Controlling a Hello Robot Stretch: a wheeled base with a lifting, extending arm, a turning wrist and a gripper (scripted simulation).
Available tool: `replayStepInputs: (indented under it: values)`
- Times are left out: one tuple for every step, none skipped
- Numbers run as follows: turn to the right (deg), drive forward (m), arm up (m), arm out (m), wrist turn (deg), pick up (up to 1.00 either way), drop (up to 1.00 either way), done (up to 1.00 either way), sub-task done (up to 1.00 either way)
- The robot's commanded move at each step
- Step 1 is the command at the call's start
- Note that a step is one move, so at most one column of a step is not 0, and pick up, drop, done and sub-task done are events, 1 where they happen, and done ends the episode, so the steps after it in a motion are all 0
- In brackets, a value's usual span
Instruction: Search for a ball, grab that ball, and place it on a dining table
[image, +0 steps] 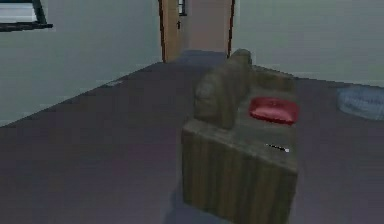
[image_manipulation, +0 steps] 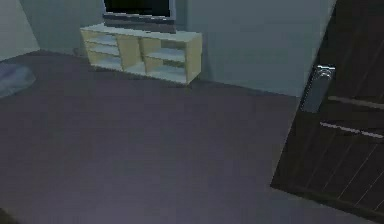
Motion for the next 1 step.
replayStepInputs:
  values:
    - [0.0,0.35,0.00,0.00,0.0,0.00,0.00,0.00,0.00]
